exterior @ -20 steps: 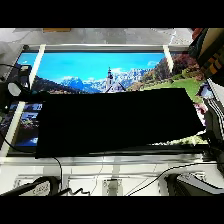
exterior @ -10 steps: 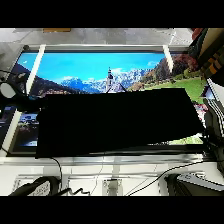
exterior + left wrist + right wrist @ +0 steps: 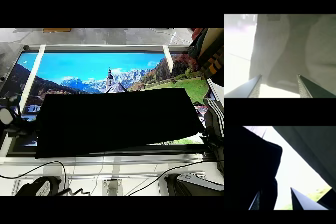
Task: Fold the clothes and pants, and hang the long-sleeved shirts on hangers.
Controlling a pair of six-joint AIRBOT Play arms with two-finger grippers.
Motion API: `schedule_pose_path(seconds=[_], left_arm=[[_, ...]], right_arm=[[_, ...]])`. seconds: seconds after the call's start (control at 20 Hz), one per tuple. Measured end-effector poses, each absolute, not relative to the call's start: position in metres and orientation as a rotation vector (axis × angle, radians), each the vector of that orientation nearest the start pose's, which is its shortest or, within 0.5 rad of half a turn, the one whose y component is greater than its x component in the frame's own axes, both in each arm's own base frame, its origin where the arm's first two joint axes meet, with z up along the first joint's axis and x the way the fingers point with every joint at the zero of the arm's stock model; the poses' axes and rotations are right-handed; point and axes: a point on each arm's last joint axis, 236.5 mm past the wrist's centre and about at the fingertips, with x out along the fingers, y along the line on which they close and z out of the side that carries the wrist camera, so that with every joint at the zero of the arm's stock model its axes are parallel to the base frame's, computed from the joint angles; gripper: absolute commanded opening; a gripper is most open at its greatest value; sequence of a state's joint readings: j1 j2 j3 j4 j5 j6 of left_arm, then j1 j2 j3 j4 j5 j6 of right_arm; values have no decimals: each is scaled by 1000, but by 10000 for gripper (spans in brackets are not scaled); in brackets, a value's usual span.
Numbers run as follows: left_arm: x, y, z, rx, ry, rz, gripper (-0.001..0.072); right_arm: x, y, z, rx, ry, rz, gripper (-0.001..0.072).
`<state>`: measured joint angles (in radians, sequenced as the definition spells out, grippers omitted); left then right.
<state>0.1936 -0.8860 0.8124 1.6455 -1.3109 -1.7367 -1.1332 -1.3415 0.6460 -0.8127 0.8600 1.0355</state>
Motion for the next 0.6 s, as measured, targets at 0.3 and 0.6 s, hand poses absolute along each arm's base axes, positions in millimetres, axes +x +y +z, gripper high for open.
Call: schedule_pose_path(seconds=[0.3, 0.6], left_arm=[[203, 42, -41, -570, 1484, 375, 632], [179, 19, -77, -798, 1530, 433, 632]], right_arm=[[239, -218, -118, 1071, 944, -490, 449], [238, -219, -118, 1068, 944, -493, 449]])
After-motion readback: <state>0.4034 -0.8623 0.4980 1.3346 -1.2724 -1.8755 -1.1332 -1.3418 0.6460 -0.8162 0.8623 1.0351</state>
